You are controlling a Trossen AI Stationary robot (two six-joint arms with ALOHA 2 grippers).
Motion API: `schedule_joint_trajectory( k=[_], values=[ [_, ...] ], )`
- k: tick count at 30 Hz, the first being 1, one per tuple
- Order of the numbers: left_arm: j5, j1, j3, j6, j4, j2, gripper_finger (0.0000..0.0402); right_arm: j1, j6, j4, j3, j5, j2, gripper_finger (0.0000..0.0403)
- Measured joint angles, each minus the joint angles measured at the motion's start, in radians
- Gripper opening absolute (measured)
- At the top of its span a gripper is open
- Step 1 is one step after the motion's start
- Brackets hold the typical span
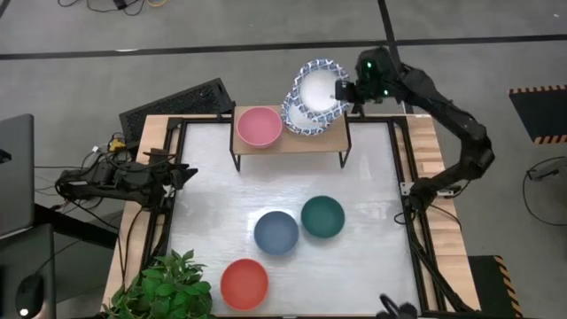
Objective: Place and stack bowls onto a shelf
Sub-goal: Stack the white patterned bowl on top of the white patterned bowl on the shelf
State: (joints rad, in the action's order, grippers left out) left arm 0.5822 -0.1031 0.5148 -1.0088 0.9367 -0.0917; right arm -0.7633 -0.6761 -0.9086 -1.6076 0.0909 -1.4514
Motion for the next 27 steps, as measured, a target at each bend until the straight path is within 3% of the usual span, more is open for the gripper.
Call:
schedule_joint_trajectory(
  k=[5, 16, 27],
  values=[
    [0.006, 0.0, 0.0, -0.005, 0.0, 0.0, 0.0302, -0.064, 0.027, 0.024, -0.019, 0.103, -0.096, 0.0024],
    [0.006, 0.0, 0.0, -0.026, 0.0, 0.0, 0.0302, -0.076, 0.066, 0.026, -0.024, 0.242, -0.237, 0.0027],
    [0.019, 0.0, 0.0, -0.028, 0.0, 0.0, 0.0302, -0.078, 0.11, 0.019, -0.024, 0.266, -0.231, 0.0094]
  ],
)
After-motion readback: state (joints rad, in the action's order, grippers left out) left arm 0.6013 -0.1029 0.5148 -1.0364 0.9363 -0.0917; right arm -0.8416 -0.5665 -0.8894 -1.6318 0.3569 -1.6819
